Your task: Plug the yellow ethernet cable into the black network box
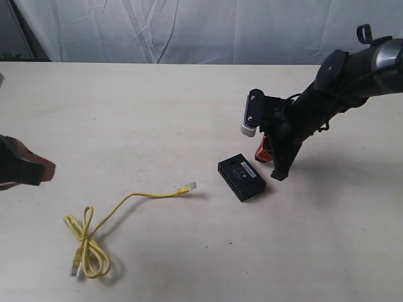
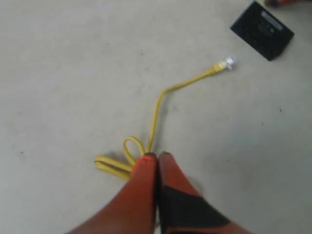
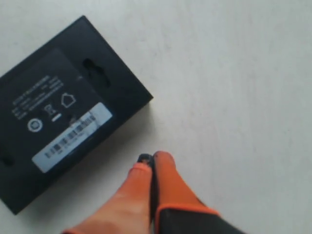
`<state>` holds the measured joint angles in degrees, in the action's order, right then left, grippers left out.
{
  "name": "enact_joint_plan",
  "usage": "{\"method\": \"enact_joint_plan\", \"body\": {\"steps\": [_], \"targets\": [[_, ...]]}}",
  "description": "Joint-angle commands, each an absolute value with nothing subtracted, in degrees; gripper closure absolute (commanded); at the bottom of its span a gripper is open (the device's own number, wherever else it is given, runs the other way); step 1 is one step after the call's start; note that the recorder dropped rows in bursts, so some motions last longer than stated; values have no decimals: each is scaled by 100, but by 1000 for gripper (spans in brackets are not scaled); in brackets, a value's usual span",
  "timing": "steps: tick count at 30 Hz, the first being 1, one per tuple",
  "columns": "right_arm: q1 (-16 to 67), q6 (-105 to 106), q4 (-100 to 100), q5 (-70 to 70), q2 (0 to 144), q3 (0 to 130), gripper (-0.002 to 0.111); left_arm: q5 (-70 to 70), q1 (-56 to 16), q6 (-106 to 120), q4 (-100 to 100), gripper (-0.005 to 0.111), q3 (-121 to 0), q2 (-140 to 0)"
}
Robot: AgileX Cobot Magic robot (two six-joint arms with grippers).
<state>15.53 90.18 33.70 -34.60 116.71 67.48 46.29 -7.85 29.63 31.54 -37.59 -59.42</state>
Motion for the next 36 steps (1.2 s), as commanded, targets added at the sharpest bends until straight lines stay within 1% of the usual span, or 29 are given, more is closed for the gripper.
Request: {"method": "enact_joint_plan", "body": {"steps": [1,6,21,23,24,26,29,31,32,36], "targets": [[1548,9166,3562,-3458,11693,6772,109,4171,-1447,3085,3251,107,-3812,-6479],[1548,9252,3656,-3563,11789,6772,109,3832,-1973,3214,3265,107,-3980,-7186],[1775,9321,3659,-3469,11968,6772,109,3709,-2706,3869,3100,106,-4970,-9033],[1775,9321,3659,-3469,11968,6772,109,3587,-2792,4008,3096,100,-4979,-9194],[1775,9321,3659,-3469,11968,6772,109,3505,-2853,4132,3097,95,-4979,-9274],[1775,9321,3659,-3469,11968,6772,109,3347,-3004,4435,3140,83,-4979,-9402],[1775,9321,3659,-3456,11968,6772,109,2875,-3278,4847,3166,61,-4979,-9548],[1775,9321,3659,-3456,11968,6772,109,2614,-3443,4994,3166,49,-4984,-9627],[1775,9321,3659,-3411,11968,6772,109,2627,-3488,5022,3154,46,-5015,-9676],[1775,9297,3659,-3355,11968,6772,109,3075,-3500,5012,3092,46,-5379,-9965]]}}
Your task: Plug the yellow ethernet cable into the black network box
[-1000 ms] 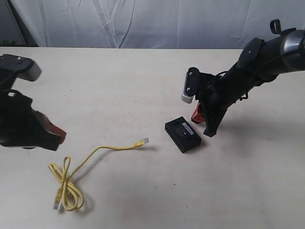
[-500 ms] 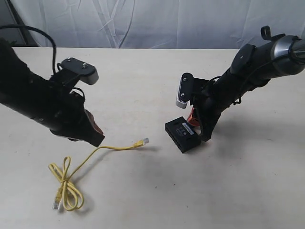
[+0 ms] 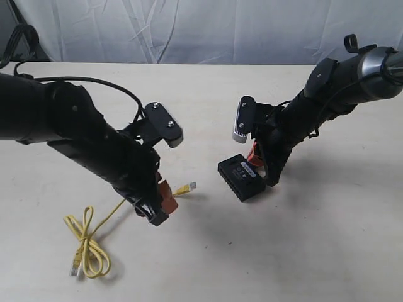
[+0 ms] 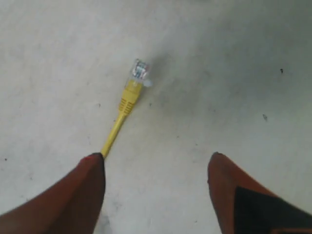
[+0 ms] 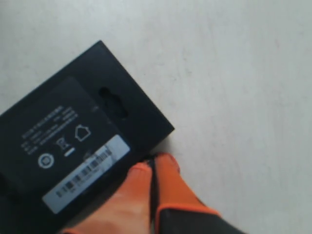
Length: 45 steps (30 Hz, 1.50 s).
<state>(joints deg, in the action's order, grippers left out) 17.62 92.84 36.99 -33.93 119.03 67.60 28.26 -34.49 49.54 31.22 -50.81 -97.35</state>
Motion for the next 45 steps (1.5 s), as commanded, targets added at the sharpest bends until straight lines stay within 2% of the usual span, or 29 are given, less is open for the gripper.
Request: {"method": "enact_joint_plan", "body": {"steps": [1,7,15,24,35,45], "targets": [[1775,9297,3659,-3355,11968,6772,109,3157,-3490,5027,2937,46,-5496,-10041],[1775,9297,3659,-3355,11968,6772,109,3680,-3490,6147,2337,46,-6010,-10474],[1775,9288,3671,-3339,11968,6772,109,3112,-3154,6875,2553,48,-5962,-10733],[1775,9288,3797,-3125,11968,6772,109,2293,-3092,9666,5495,48,-5476,-10890],[1775,9285,3825,-3114,11968,6772,109,2053,-3092,9688,5580,48,-5440,-11078],[1775,9274,3822,-3114,11968,6772,109,2220,-3092,10601,6243,54,-5440,-11291]]}}
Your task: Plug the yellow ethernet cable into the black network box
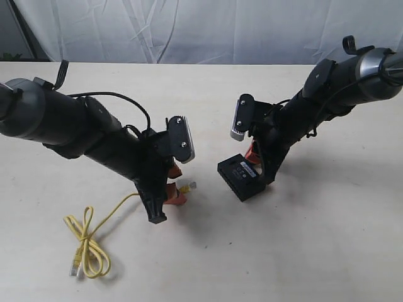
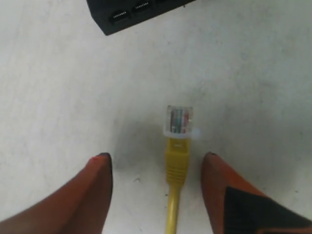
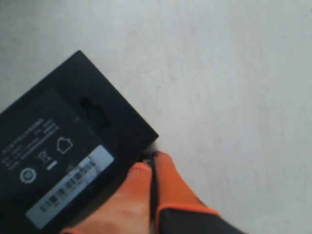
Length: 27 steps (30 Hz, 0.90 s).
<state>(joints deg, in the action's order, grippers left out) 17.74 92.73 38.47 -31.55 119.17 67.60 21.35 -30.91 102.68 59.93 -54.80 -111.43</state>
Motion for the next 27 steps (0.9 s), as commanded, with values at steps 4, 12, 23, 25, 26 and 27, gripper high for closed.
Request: {"method": "enact_joint_plan", "body": {"steps": [4,12,23,25,26,27], "targets": [[1775,9274,3822,-3114,11968,6772,109,2222,-3092,10667,6213,54,-5440,-11439],[1775,9275,3838,-3109,11968,6772,109,2245,-3092,10667,5968,66,-5440,-11464],[1775,9277,3843,-3109,11968,6772,109,2463,-3092,9125,5006,45,-5440,-11269],[1775,9277,3843,-3109,11968,6772,109,2527,-3092,8652,4480,45,-5452,-11201],[1775,9277,3843,-3109,11968,6772,109,2614,-3092,8580,4429,45,-5476,-11156],[1775,9280,3843,-3096,11968,6772,109,2734,-3092,8580,4440,45,-5542,-11112]]}}
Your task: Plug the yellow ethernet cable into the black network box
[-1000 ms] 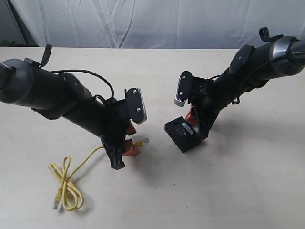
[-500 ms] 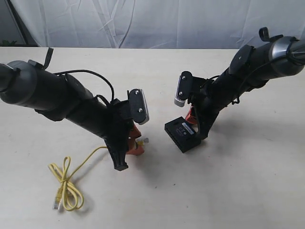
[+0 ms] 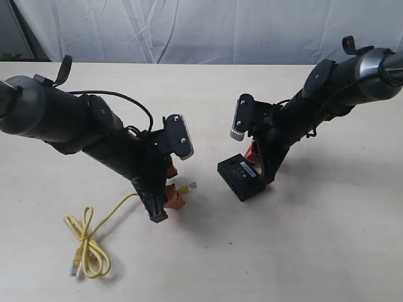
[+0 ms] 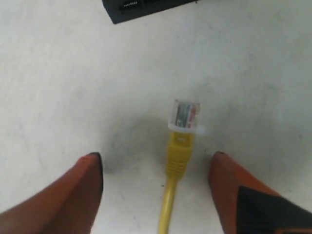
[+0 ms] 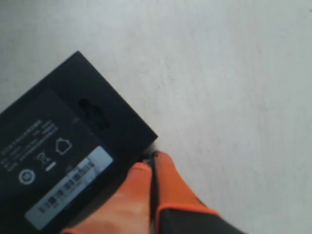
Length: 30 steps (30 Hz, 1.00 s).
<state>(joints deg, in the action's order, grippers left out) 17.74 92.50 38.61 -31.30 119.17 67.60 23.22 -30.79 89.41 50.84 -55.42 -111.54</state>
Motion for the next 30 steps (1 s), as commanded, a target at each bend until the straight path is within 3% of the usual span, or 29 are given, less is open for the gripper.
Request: {"method": "enact_joint_plan", "body": {"steps": [1,30], "targets": [[1775,9280,3843,-3096,11968,6772,109,2787,-3092,8580,4510,45,-5609,-11063],[1775,9280,3910,-3114,11968,6772,109,2315,-3092,8884,5062,54,-5832,-11289]]}}
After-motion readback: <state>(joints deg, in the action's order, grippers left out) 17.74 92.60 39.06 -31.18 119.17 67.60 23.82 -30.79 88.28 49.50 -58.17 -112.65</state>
